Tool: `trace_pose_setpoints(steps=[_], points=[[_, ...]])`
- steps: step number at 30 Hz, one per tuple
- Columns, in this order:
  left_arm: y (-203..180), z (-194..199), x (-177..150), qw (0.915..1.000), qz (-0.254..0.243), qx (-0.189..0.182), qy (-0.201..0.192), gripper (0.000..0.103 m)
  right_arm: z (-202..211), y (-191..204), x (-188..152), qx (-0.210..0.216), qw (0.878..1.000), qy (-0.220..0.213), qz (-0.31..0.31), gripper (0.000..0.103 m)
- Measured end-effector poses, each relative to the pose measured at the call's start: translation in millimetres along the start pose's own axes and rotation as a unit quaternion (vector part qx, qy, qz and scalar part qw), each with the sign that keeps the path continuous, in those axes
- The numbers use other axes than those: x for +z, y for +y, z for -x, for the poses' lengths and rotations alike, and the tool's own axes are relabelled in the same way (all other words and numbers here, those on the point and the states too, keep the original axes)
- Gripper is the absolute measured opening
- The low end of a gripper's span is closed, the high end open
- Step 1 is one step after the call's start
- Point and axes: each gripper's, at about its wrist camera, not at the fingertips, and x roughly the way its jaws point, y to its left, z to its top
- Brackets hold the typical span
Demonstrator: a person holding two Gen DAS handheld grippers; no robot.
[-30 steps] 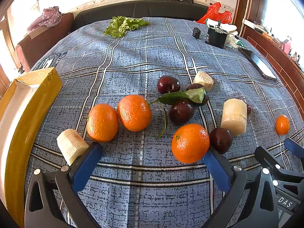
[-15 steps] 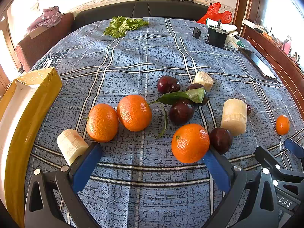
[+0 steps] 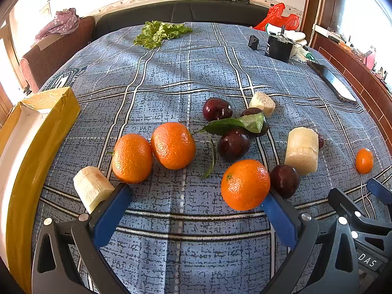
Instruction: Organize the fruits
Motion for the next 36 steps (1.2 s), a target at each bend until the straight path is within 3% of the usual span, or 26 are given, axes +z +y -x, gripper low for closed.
trace_pose_setpoints(steps=[14,16,19,21,24,27,30,31,34,36], points=[[2.7,3.0,-0.3,0.9984,-0.03,-0.021,0.043,0.103,1.3,1.6,1.2,-0.007,1.0,0.026,-0.007,0.103],[6.9,11.0,-4.7,0.9984,-0.024,-0.031,0.04,0.097,1.6,2.1,1.1,-0.008,1.0,0.025,-0.008,0.103],[19.0,33.8,-10.2,0.9992,-0.014,-0.034,0.013,0.084,3.1,2.2,0.2,-0.009,1.0,0.024,-0.009,0.103],[34.7,61.2,-14.5,0.9986,-0.003,-0.046,-0.025,0.077,4.1,2.3,-0.7,-0.01,1.0,0.022,-0.01,0.103],[66.0,98.3,-24.1,0.9969,0.022,-0.034,-0.067,0.077,5.3,2.2,-1.9,-0.012,1.0,0.021,-0.011,0.103],[95.9,122.6,-32.3,0.9964,0.044,-0.03,-0.066,0.077,6.1,2.8,-2.5,-0.014,1.0,0.019,-0.011,0.103],[122.4,152.9,-40.5,0.9943,0.055,-0.007,-0.091,0.077,7.4,4.0,-2.6,-0.016,1.0,0.018,-0.006,0.102],[133.5,165.9,-44.6,0.9932,0.063,-0.015,-0.097,0.077,9.6,4.8,-3.2,-0.018,1.0,0.015,-0.002,0.102],[155.0,193.3,-51.0,0.9885,0.082,-0.045,-0.118,0.077,27.4,11.1,-4.3,-0.027,0.999,-0.009,0.016,0.086],[169.0,214.8,-50.2,0.9833,0.093,-0.063,-0.143,0.077,53.4,16.0,-0.3,-0.008,0.999,-0.042,0.022,0.086]])
